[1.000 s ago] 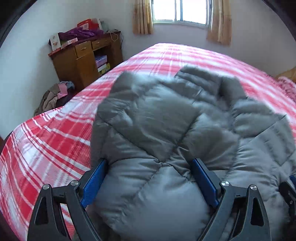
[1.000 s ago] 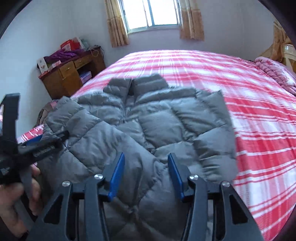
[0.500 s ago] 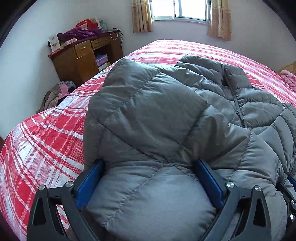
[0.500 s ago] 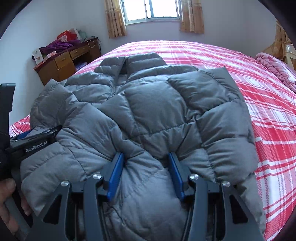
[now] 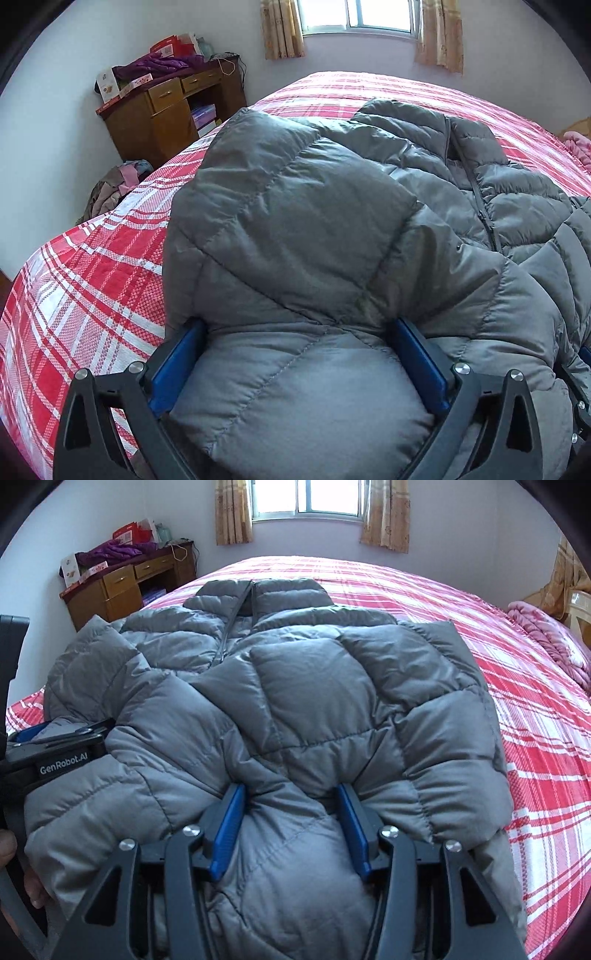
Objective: Fold large clothes
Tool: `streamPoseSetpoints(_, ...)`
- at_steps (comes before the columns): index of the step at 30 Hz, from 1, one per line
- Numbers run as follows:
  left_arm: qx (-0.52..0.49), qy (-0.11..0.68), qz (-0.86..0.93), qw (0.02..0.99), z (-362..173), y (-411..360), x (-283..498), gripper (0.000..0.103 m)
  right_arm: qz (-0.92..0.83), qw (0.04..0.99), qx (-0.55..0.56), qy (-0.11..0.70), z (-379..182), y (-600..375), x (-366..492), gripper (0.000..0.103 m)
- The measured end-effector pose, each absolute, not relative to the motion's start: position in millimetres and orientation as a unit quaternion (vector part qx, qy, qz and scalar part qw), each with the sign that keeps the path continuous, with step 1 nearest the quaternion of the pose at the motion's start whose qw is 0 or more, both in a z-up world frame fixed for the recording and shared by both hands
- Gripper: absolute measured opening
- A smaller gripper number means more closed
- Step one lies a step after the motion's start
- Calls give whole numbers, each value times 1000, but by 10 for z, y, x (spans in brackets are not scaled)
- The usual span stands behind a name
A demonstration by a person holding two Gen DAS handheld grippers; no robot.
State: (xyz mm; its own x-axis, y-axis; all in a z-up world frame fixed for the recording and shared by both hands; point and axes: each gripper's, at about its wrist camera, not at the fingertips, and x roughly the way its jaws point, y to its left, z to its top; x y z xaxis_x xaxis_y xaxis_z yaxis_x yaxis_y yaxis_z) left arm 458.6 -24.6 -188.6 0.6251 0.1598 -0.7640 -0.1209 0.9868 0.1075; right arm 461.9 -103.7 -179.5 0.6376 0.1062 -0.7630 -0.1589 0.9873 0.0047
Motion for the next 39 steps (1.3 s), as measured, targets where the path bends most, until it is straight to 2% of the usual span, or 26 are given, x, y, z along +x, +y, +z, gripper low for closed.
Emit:
streamPoseSetpoints(13,15,433,60,899,-1809,-208,4555,101,71,903,-36,422,-1786,-1019,4642,55)
streamPoseSetpoints(17,-19,406,11,913,-1378,-54,4358,101,85,894,-33,439,-1617,-1097,4658,60)
streamPoseSetpoints(19,-26,377,-6,926,-1094,15,4361,101,84,905,-17,417,-1427,-1170,4632,62)
streamPoseSetpoints(22,-23,367,7,930,-949,78,4617,101,76,921,-14,382,-1152,-1193,4732,62)
streamPoseSetpoints(24,-31,383,37,922,-1052,154,4905,101,70,921,-15,383,-1107,-1152,4896,62)
streamPoseSetpoints(29,-56,459,80,883,-1708,273,5366,101,40,915,-40,399,-1331,-1000,5298,63)
streamPoseSetpoints(33,-51,450,84,888,-1892,233,5334,102,35,904,-35,425,-1617,-999,5363,64)
streamPoseSetpoints(39,-36,445,94,890,-1924,159,5314,102,40,903,-23,427,-1735,-1064,5339,66)
